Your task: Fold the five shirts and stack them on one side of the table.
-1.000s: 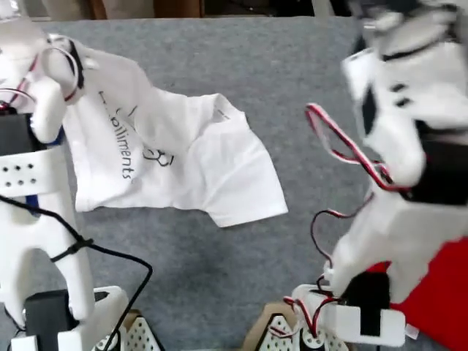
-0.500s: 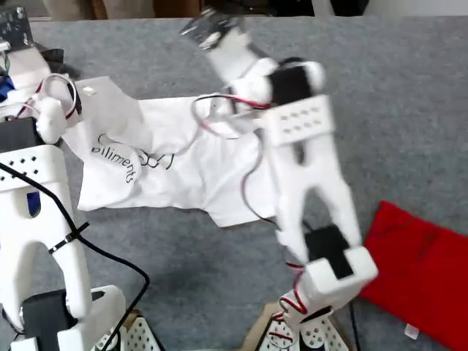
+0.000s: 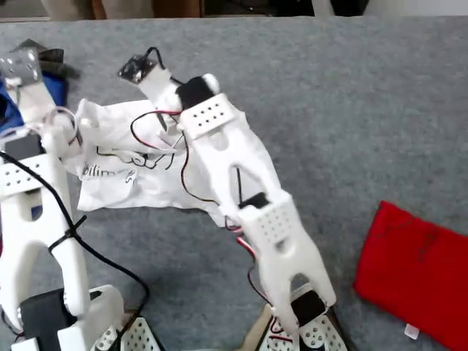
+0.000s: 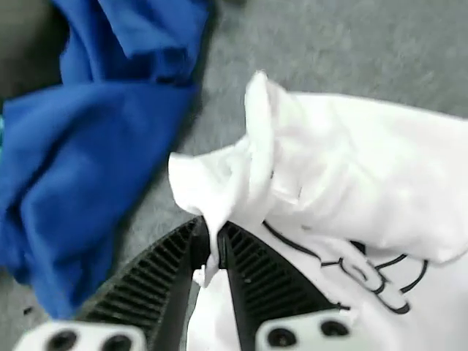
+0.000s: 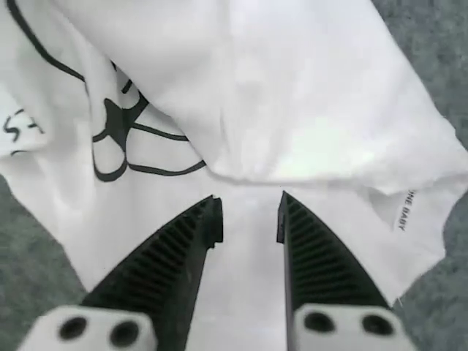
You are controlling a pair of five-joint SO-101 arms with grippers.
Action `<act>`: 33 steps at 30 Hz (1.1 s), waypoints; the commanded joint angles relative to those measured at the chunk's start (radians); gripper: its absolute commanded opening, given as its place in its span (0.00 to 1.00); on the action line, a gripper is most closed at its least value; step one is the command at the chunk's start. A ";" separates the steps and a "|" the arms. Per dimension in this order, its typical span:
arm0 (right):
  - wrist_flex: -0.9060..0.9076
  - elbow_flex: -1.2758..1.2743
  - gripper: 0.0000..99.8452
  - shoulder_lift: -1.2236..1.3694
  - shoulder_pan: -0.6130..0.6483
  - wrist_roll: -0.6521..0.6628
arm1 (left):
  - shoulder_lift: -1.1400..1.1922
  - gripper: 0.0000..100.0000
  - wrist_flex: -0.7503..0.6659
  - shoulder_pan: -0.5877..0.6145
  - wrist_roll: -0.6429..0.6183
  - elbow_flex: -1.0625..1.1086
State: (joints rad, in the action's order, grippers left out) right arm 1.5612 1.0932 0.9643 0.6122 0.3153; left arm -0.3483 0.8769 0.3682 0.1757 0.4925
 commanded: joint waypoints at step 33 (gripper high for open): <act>-0.124 0.369 0.00 0.331 0.058 0.133 | -0.022 0.02 -0.296 0.044 0.000 0.282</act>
State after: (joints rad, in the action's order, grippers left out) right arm 1.4538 1.4323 1.3080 0.6859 0.4442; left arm -0.3483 0.5992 0.4112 0.1757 0.7779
